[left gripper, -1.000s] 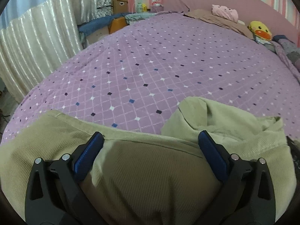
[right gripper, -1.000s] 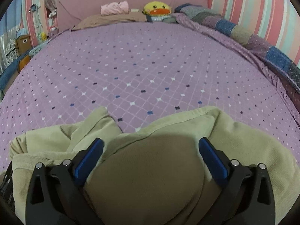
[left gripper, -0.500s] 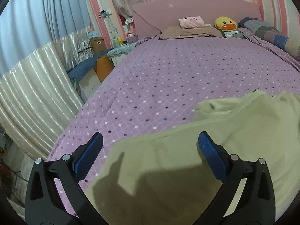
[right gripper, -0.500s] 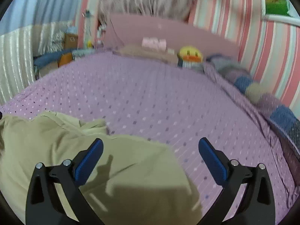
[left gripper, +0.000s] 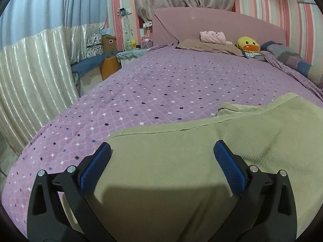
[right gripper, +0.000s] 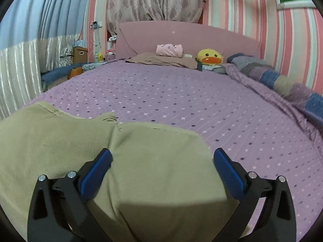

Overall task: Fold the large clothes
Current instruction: 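Lift the jacket hem with both tools and roll it toward the collar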

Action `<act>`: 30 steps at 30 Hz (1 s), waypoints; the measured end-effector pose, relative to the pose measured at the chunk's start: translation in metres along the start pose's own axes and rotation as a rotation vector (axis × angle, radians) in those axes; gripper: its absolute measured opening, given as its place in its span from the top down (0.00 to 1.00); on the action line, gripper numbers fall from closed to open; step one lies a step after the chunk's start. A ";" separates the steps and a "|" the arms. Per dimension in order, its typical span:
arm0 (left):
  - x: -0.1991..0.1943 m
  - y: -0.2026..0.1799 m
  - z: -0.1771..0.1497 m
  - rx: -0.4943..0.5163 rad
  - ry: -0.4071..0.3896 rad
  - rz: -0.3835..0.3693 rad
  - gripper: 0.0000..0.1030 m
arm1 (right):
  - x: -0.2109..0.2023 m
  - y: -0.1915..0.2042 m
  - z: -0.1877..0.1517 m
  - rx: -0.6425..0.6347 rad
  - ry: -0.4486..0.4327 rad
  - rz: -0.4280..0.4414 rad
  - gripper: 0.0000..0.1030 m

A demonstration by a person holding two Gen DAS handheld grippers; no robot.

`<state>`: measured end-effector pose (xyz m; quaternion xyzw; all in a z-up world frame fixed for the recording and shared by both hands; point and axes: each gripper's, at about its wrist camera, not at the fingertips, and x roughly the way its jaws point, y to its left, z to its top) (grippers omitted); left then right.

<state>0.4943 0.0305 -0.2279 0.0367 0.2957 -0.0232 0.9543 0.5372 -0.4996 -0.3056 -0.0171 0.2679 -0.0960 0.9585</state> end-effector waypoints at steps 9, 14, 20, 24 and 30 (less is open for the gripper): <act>0.004 -0.009 0.013 0.055 0.088 0.039 0.03 | 0.009 -0.010 0.002 0.053 0.115 0.076 0.02; -0.034 -0.001 0.026 0.057 0.190 0.030 0.03 | -0.021 -0.044 0.005 0.205 0.269 0.119 0.02; -0.076 0.017 0.017 0.026 0.282 0.037 0.03 | -0.074 -0.057 -0.004 0.151 0.351 0.051 0.02; -0.090 0.029 -0.005 -0.034 0.333 0.020 0.03 | -0.102 -0.060 -0.018 0.092 0.311 0.025 0.02; -0.096 0.043 -0.042 -0.074 0.397 0.012 0.03 | -0.117 -0.086 -0.043 0.184 0.337 0.086 0.02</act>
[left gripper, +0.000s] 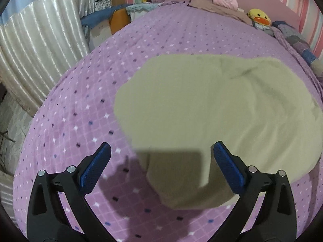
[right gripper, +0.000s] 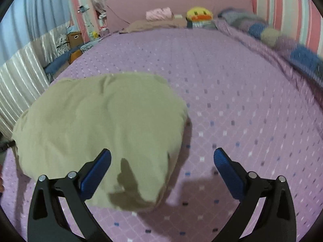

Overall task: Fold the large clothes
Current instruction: 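Lift the jacket hem with both tools and roll it toward the collar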

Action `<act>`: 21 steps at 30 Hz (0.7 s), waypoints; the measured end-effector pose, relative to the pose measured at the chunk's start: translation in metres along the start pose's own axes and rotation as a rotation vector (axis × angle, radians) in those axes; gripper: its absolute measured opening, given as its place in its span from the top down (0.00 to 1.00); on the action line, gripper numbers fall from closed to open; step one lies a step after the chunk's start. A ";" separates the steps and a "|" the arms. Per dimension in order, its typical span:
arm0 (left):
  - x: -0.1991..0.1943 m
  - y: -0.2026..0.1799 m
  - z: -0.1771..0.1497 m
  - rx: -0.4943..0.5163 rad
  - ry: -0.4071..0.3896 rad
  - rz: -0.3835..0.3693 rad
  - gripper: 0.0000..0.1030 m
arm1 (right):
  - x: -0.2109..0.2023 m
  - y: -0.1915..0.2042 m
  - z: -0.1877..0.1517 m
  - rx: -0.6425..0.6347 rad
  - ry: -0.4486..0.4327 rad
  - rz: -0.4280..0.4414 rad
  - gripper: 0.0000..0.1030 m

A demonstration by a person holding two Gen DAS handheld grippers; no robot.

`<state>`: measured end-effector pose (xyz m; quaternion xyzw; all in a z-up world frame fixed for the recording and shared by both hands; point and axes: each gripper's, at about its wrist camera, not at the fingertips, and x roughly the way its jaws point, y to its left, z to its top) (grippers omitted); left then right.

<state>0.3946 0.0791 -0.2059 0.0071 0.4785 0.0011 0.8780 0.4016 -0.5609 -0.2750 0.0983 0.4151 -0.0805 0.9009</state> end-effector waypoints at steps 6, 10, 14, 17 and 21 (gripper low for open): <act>0.005 0.007 -0.012 0.018 0.006 -0.001 0.03 | 0.020 -0.007 -0.008 0.054 0.024 0.140 0.02; 0.008 0.004 -0.011 0.039 -0.002 0.003 0.03 | 0.044 -0.007 -0.016 0.081 0.065 0.192 0.02; 0.010 0.001 -0.011 0.064 -0.013 -0.006 0.03 | 0.061 -0.012 -0.024 0.106 0.071 0.261 0.02; 0.011 0.002 -0.012 0.074 -0.012 -0.012 0.03 | 0.074 -0.015 -0.029 0.125 0.089 0.311 0.02; 0.011 0.002 -0.013 0.074 -0.017 -0.027 0.03 | 0.080 -0.012 -0.032 0.136 0.100 0.331 0.02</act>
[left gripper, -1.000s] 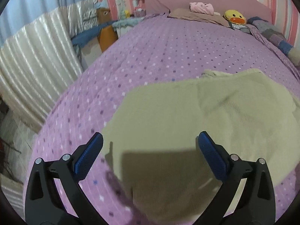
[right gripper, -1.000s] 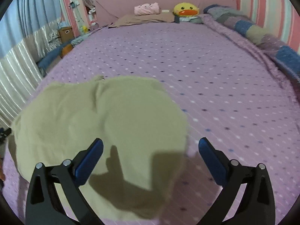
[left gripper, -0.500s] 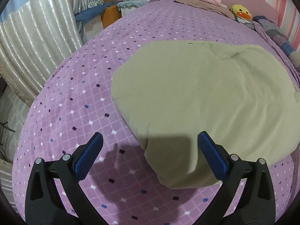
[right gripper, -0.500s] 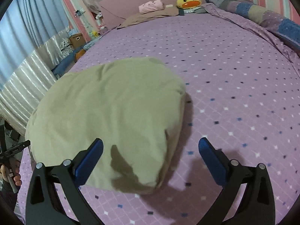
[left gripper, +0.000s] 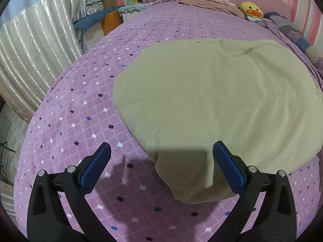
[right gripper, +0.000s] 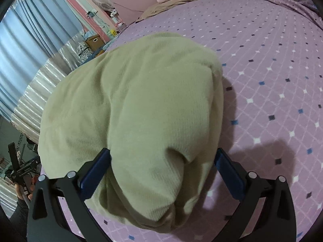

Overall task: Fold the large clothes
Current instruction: 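Lift the jacket hem with both tools and roll it toward the collar, then close both tools on the rolled jacket edge and lift it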

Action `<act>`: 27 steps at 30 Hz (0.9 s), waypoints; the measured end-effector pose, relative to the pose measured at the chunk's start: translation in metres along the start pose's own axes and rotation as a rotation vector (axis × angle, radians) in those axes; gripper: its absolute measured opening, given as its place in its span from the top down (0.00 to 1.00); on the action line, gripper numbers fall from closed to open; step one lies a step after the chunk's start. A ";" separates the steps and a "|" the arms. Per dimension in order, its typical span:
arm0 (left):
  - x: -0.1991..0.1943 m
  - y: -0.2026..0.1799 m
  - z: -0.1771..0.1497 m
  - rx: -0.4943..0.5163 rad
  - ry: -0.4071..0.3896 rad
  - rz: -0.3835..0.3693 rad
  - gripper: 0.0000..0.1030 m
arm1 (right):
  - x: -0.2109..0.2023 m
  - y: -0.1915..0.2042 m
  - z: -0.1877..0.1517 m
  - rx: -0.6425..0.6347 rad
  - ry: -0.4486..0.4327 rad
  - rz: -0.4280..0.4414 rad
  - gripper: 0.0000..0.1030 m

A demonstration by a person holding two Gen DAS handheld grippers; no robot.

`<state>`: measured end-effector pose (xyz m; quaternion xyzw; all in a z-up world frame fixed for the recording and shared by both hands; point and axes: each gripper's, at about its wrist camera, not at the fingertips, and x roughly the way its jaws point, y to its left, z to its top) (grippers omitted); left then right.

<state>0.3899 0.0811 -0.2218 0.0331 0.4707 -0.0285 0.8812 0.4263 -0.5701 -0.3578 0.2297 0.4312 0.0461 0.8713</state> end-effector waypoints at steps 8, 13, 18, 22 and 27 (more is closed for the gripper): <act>0.007 0.003 -0.001 0.005 -0.006 -0.016 0.03 | 0.007 0.006 -0.009 -0.001 0.012 -0.020 0.02; 0.008 0.003 0.000 0.001 -0.014 -0.022 0.03 | 0.018 0.017 -0.006 -0.025 0.021 -0.042 0.03; 0.006 0.009 -0.005 -0.014 -0.028 -0.060 0.03 | 0.013 0.036 -0.005 -0.100 0.016 -0.077 0.22; 0.010 0.020 -0.011 -0.059 -0.027 -0.143 0.03 | 0.011 0.051 -0.004 -0.152 0.009 -0.129 0.31; 0.021 0.031 -0.020 -0.097 -0.023 -0.247 0.03 | 0.008 0.058 -0.004 -0.146 -0.001 -0.167 0.31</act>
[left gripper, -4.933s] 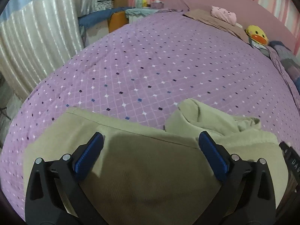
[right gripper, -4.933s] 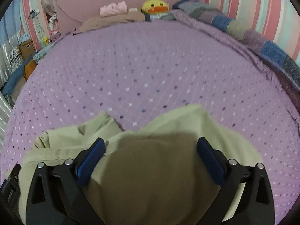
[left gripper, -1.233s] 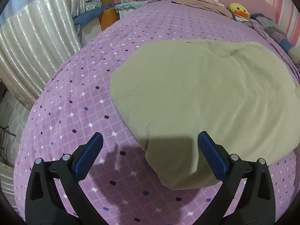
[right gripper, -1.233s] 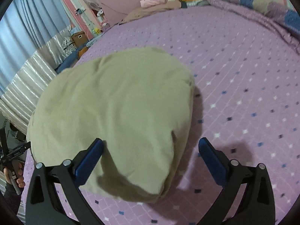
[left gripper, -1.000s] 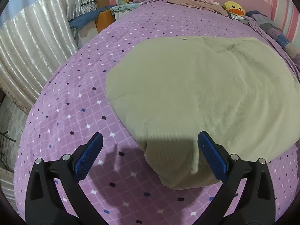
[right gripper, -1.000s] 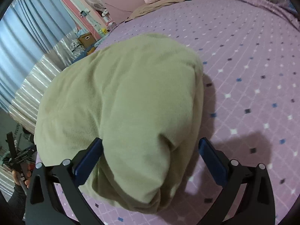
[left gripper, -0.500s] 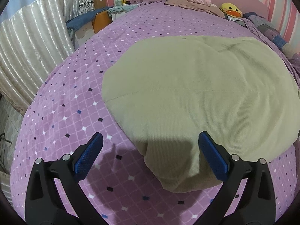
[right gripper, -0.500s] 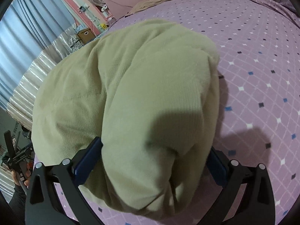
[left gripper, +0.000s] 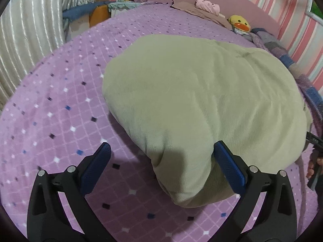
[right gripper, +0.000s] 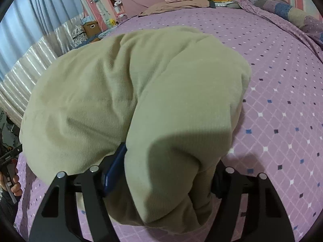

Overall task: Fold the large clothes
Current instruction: 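Close both tools on the rolled jacket edge and lift it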

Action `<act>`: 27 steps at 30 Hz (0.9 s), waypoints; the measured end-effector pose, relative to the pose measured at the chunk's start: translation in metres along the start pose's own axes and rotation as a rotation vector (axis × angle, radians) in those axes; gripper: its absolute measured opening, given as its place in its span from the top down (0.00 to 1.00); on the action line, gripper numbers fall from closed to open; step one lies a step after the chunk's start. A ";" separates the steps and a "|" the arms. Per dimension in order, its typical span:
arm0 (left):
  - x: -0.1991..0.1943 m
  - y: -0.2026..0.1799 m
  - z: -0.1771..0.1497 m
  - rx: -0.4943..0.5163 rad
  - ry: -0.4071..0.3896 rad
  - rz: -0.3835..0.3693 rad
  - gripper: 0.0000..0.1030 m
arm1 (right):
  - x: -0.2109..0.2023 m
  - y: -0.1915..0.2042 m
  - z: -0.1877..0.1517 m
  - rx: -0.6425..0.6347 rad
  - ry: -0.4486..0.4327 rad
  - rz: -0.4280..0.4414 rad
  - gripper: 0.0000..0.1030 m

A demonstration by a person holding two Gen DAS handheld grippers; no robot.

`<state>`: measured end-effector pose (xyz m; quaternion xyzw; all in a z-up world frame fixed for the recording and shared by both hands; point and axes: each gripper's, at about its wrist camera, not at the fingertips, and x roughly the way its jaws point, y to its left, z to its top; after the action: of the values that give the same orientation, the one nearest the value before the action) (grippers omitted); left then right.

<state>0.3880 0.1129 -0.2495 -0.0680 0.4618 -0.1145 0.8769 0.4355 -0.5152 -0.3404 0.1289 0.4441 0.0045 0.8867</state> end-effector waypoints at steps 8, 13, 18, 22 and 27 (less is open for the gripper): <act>0.028 0.026 -0.011 -0.186 -0.002 -0.211 0.03 | 0.001 -0.001 0.000 0.020 -0.013 0.000 0.30; 0.043 0.010 0.000 -0.257 0.001 -0.250 0.03 | 0.004 0.001 0.002 0.035 -0.015 0.004 0.29; 0.059 -0.012 0.010 -0.302 0.057 -0.299 0.03 | 0.005 -0.006 0.004 0.050 -0.013 0.020 0.27; 0.062 -0.025 0.024 -0.264 0.105 -0.275 0.10 | 0.007 -0.006 0.008 0.051 0.002 0.030 0.27; 0.053 -0.045 0.034 -0.162 0.105 -0.173 0.28 | 0.007 -0.007 0.012 0.048 0.015 0.040 0.32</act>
<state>0.4388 0.0558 -0.2626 -0.1723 0.5074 -0.1554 0.8299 0.4486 -0.5237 -0.3405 0.1589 0.4481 0.0128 0.8797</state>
